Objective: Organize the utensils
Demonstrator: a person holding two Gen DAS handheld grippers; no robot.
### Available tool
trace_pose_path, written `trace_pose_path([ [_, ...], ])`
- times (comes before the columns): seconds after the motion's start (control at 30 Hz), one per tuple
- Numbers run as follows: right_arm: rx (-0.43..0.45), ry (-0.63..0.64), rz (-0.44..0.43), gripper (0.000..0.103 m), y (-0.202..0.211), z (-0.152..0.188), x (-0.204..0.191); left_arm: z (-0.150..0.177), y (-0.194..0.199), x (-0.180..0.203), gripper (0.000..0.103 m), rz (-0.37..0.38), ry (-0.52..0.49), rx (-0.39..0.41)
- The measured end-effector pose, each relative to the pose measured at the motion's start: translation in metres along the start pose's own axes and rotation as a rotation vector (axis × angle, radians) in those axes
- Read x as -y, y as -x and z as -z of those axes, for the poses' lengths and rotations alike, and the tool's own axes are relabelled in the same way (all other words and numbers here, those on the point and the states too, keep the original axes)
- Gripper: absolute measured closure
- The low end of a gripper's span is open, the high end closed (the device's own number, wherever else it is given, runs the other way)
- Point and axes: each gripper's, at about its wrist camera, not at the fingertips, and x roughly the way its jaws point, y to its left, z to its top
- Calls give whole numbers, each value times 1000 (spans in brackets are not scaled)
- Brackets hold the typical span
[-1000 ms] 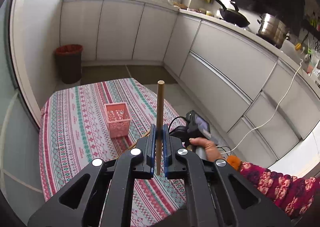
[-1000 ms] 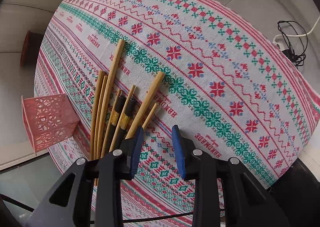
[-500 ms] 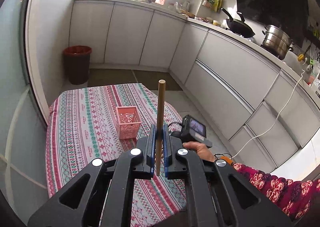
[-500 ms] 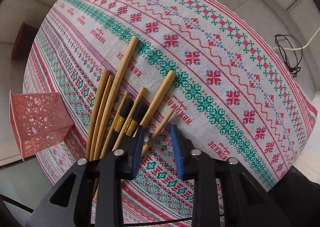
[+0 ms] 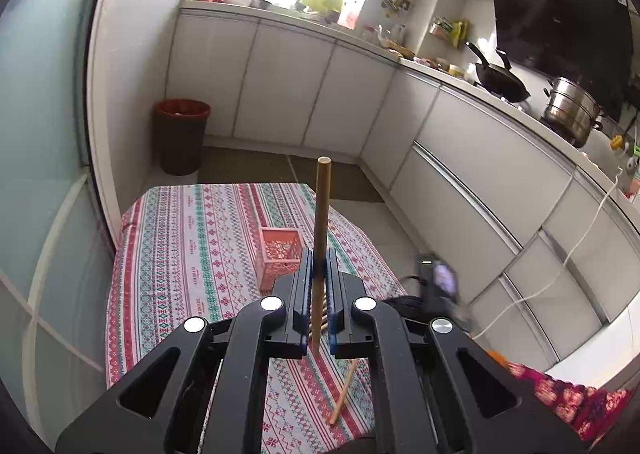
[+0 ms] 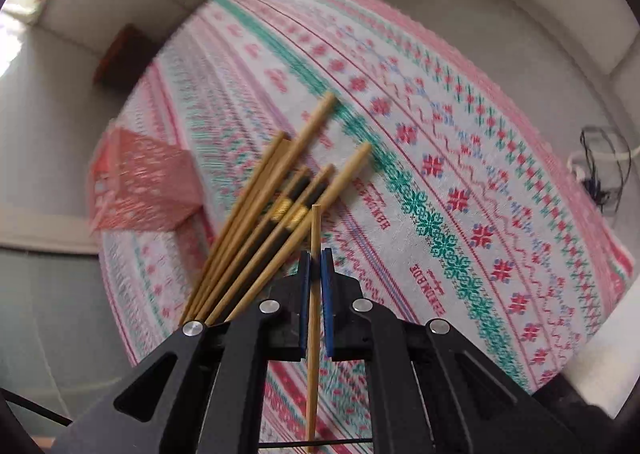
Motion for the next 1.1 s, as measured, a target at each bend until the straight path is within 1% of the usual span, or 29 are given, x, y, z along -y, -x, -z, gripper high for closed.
trace_pose_path([
  [0.07,55,68,-15,98,30,2,-12,-2,-2,3,97,-9,7,9],
  [0.17,138,171,-57,98,80,15,-27,-5,-8,7,97,-22,22,24],
  [0.2,153,185,-67,98,95,21,-14,-6,-10,7,97,-28,29,29],
  [0.3,225,254,-118,98,150,27,-17,-14,-20,9,97,-49,50,39],
  [0.4,302,286,-153,98,195,18,-24,-25,-31,10,97,-75,68,51],
  [0.57,422,270,-222,98,239,-14,-36,-48,-51,16,97,-120,77,92],
  [0.7,475,235,-288,97,243,-39,-43,-69,-68,21,97,-187,59,146],
  [0.77,497,228,-293,97,238,-48,-46,-79,-80,20,97,-211,57,176],
  [0.83,518,223,-291,97,229,-57,-51,-84,-95,17,97,-227,59,187],
  [0.93,526,224,-293,97,209,-69,-58,-84,-122,9,97,-243,59,169],
  [1.03,531,232,-286,97,192,-74,-65,-73,-149,-3,96,-253,65,131],
  [1.1,527,234,-279,97,180,-78,-69,-66,-166,-12,80,-227,84,75],
])
